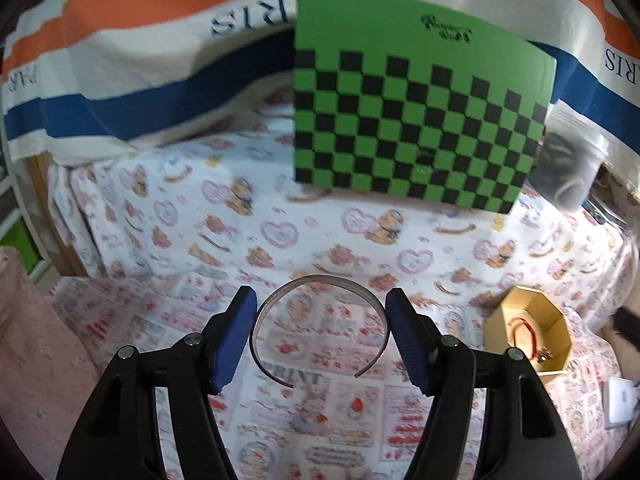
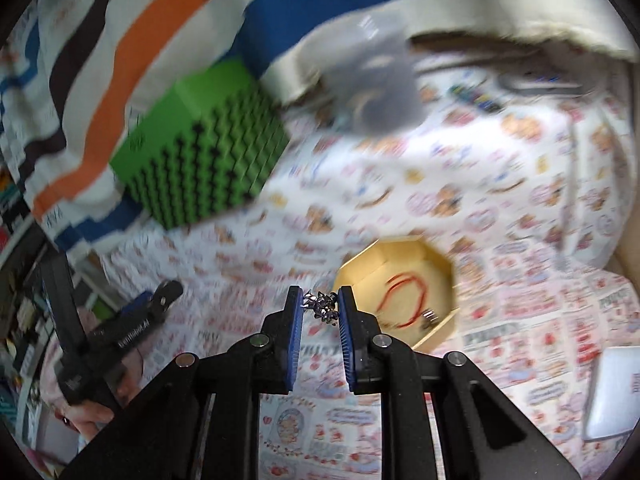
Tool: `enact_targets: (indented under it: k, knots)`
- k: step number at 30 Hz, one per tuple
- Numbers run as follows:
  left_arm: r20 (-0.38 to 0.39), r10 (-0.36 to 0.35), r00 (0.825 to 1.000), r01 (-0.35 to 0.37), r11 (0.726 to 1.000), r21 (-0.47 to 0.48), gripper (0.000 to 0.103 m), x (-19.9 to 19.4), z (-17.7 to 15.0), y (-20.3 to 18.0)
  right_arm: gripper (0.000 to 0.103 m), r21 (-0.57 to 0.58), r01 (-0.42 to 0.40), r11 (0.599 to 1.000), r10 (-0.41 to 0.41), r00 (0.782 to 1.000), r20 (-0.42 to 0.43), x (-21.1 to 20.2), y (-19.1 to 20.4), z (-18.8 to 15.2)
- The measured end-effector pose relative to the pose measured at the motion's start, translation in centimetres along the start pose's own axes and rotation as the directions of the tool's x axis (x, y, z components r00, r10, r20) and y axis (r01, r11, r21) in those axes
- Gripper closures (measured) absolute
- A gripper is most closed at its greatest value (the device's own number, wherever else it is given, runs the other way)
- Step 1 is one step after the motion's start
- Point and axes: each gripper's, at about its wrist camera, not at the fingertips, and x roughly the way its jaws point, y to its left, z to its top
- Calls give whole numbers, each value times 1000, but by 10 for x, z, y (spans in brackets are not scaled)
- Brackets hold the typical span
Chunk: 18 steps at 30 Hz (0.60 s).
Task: Organize jewelry
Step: 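Carry the silver chain into the gold box with the right tool while the left tool holds the bangle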
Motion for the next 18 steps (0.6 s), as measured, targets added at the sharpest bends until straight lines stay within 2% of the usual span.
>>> enact_targets:
  k: [4,8,11,15,18]
  knots:
    - [7,-7,1000,8,1000,-18,38,-2,2,5,84,47,-8,999,6,999,35,-17,-20,5]
    - [-14,-96,995,95,995,-20,38,-4,1,0,84,73,-9,997,7,999,35,-16,-31,6]
    - [-3,-157,988,157,987,-18,38,-10,-1,-7,84,83,0,997,-2,1000,21,-8,-34,3]
    - [-17,-267,963,267,963,-33,38,-12,-4,-16,84,101,17,995,-16,1000,-16,6,-41,-1]
    - [-33,-318,947,318,948,-23,38,-9,-9,-26,84,106,33,994,-28,999,-44,18,-46,-5]
